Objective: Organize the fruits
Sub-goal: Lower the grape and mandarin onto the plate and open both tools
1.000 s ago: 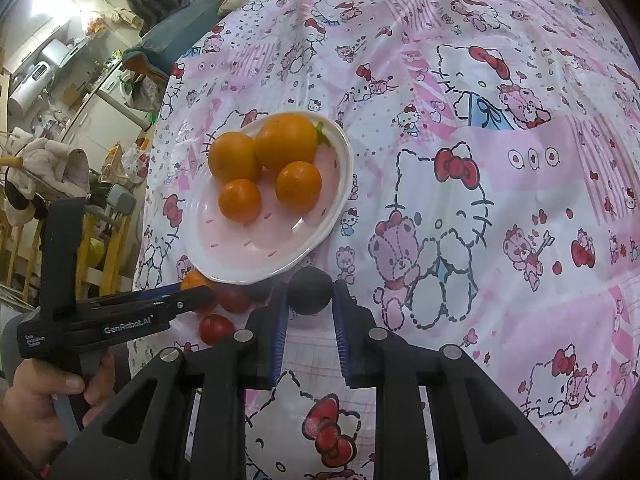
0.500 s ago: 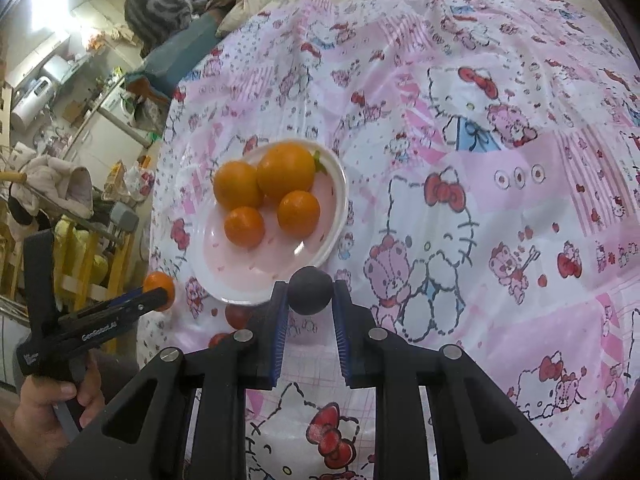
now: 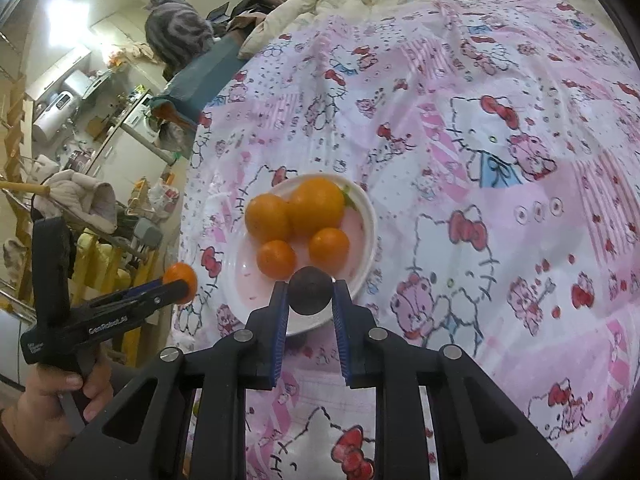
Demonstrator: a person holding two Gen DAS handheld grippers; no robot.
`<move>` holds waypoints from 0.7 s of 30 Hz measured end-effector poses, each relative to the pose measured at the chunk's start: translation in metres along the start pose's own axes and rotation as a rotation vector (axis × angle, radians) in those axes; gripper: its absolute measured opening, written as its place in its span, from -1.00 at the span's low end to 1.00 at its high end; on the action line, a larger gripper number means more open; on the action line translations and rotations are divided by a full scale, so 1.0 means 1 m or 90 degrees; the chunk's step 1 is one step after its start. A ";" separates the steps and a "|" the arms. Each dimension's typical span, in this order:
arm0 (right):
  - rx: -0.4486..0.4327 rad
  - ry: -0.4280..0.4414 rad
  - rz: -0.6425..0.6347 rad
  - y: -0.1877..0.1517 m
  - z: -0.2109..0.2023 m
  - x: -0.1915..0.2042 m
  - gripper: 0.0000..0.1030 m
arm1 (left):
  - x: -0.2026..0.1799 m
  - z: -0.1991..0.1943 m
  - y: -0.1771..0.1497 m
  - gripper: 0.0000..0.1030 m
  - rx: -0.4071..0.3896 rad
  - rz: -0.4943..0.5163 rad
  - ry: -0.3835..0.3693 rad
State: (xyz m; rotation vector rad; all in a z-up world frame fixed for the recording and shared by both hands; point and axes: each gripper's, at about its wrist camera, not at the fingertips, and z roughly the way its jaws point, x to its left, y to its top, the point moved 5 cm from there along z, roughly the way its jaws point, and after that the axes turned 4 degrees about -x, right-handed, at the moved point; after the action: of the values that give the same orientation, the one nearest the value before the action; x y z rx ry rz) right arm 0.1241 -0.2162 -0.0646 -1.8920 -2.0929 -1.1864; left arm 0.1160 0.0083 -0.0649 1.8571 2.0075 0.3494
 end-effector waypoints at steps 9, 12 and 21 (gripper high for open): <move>0.038 -0.003 0.011 0.009 0.036 -0.007 -0.55 | -0.014 0.035 0.011 -0.26 0.022 0.023 -0.018; 0.045 -0.015 0.019 0.014 0.048 -0.013 -0.55 | -0.011 0.046 0.015 -0.26 0.030 0.010 -0.005; 0.048 -0.035 0.030 0.041 0.078 -0.033 -0.54 | -0.008 0.070 0.026 -0.26 0.038 0.002 0.011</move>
State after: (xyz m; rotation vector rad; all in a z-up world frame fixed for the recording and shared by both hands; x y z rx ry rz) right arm 0.2004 -0.2006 -0.1174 -1.9506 -2.0770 -1.0420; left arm 0.1705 -0.0020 -0.1161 1.8995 2.0480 0.3094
